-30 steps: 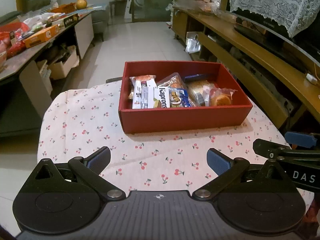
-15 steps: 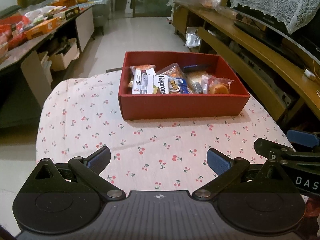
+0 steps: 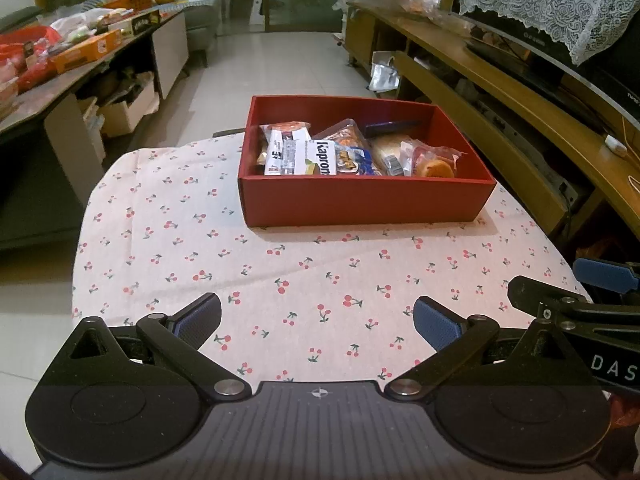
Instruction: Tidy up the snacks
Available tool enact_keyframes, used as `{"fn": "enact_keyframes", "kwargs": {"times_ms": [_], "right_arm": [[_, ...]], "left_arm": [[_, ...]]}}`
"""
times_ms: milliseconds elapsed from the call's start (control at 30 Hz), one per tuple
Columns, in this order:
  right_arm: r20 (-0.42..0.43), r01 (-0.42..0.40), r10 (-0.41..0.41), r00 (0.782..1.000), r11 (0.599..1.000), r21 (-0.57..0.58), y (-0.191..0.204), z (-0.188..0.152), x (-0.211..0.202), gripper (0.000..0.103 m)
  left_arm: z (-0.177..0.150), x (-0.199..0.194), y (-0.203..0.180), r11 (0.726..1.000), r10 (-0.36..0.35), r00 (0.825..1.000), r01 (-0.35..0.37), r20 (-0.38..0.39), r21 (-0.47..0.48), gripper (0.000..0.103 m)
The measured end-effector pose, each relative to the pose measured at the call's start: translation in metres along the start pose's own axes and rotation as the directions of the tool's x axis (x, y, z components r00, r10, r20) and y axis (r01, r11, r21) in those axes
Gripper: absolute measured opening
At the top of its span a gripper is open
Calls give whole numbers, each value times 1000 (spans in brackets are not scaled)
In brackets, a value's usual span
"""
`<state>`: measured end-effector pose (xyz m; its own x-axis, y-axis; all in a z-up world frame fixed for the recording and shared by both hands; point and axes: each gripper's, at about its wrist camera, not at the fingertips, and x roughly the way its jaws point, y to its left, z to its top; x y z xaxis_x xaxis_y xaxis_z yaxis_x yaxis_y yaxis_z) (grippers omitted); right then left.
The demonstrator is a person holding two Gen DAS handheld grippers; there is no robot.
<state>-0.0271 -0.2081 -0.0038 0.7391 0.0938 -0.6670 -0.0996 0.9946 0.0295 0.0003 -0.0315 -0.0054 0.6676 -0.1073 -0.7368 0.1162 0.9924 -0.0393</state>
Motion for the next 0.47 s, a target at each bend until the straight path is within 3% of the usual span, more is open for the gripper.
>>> {"fn": "enact_keyframes", "kwargs": {"times_ms": [467], "right_arm": [[3, 0, 0, 1000, 1000, 2, 0, -3, -3, 86]], "left_arm": [[-5, -11, -4, 997, 66, 997, -67, 45, 31, 103]]}}
